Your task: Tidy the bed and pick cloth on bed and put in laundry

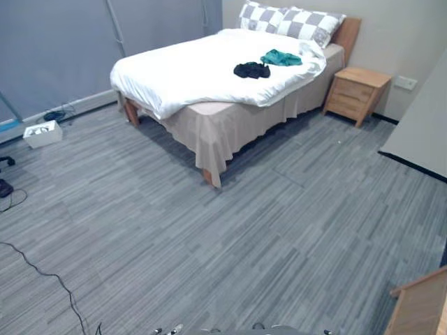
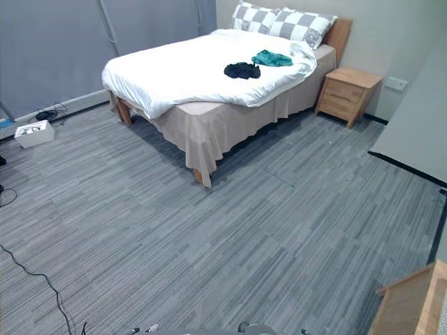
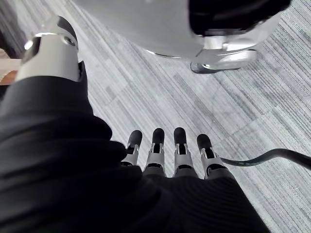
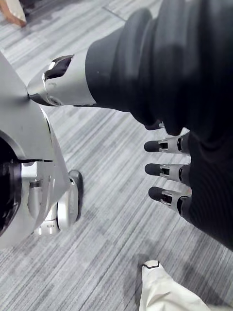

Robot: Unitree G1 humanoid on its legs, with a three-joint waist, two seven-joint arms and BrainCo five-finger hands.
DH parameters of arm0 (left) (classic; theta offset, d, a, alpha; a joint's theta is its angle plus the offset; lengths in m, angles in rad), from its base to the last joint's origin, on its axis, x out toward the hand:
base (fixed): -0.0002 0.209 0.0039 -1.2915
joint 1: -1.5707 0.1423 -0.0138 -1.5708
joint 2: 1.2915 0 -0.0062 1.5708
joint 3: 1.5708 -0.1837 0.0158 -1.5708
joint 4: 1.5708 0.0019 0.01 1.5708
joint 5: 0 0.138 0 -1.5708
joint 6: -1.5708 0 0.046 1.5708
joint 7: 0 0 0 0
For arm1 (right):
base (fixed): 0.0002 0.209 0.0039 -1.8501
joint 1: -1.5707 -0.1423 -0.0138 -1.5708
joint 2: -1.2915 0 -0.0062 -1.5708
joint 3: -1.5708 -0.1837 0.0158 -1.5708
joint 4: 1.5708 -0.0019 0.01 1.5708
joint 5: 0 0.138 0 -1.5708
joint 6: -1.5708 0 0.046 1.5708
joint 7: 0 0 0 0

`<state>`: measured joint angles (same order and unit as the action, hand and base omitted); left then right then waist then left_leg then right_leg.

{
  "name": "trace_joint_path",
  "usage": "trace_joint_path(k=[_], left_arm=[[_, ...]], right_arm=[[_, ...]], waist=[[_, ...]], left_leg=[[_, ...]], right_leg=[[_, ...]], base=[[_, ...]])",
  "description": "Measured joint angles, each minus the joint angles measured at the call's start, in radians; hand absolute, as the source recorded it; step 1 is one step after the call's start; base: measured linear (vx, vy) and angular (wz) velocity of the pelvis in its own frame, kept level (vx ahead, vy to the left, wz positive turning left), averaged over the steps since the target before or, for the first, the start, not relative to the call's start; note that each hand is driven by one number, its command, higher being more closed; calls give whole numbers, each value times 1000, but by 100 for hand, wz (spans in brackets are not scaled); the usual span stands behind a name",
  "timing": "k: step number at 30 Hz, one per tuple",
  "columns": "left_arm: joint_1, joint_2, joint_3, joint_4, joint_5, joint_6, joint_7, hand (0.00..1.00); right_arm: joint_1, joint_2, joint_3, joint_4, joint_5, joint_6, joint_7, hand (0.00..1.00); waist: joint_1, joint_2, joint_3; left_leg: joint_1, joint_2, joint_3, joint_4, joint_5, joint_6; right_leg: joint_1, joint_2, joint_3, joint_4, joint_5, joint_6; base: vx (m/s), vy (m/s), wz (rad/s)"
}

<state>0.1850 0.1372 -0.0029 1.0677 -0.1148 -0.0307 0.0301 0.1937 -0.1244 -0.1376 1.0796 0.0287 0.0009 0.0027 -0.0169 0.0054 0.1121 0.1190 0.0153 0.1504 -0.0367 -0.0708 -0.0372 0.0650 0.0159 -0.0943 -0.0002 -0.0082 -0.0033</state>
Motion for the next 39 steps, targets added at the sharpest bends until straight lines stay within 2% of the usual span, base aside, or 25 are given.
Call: trace_joint_path(k=[2,3,5,6,10,13,16,36,37,39], left_arm=[[-2,-1,5,4,1,0,2,0],[-5,-1,5,4,3,-3,7,0],[-12,-3,6,4,8,-12,16,0],[-12,-5,5,4,13,-23,17,0],[-18,-4,7,4,13,-24,19,0],[-32,6,6,13,15,-22,16,0],[-34,5,6,19,22,-24,19,0],[-32,3,-3,33,48,-24,19,0],[-32,3,-3,33,48,-24,19,0],[-39,4,-3,33,47,-24,17,0]], right_arm=[[4,6,-10,3,0,2,0,0],[7,7,-11,3,0,3,0,0],[6,8,-11,3,0,4,2,0],[6,9,-12,4,0,5,2,0],[-11,10,-13,10,0,6,9,0],[-28,16,-13,17,-1,6,24,0],[-32,15,-13,17,-1,6,26,0],[-33,9,-13,15,-2,8,40,0],[-34,9,-13,15,-2,9,40,0],[-45,9,-14,15,-1,9,40,0]], waist=[[-1,-5,4],[-1,7,10],[-1,-7,5],[-3,0,10],[-4,-3,25],[1,-14,41],[1,-11,43],[1,-5,50],[1,-7,50],[2,-4,51]], left_leg=[[37,1,1,-2,3,-2],[54,3,1,-5,3,-3],[68,3,0,-23,7,-5],[67,4,0,-34,35,-4],[90,0,1,-36,49,13],[104,-2,1,-37,49,13],[106,-3,0,-37,48,13],[100,12,39,-51,40,12],[93,12,40,-49,38,14],[50,17,45,-7,14,14]], right_leg=[[32,-2,-17,-9,18,-1],[56,0,-21,-24,18,0],[74,1,-28,-43,19,0],[76,3,-35,-49,19,0],[101,2,-40,-62,28,-14],[120,1,-41,-73,25,-8],[121,-1,-42,-72,18,2],[96,16,-9,-75,22,5],[85,16,-8,-68,18,0],[8,11,-10,34,-31,-6]], base=[[76,26,-2],[99,27,5],[135,24,10],[155,23,12],[126,30,3],[33,8,0],[4,-1,1],[-47,-9,-6],[45,2,-6],[89,10,-8]])
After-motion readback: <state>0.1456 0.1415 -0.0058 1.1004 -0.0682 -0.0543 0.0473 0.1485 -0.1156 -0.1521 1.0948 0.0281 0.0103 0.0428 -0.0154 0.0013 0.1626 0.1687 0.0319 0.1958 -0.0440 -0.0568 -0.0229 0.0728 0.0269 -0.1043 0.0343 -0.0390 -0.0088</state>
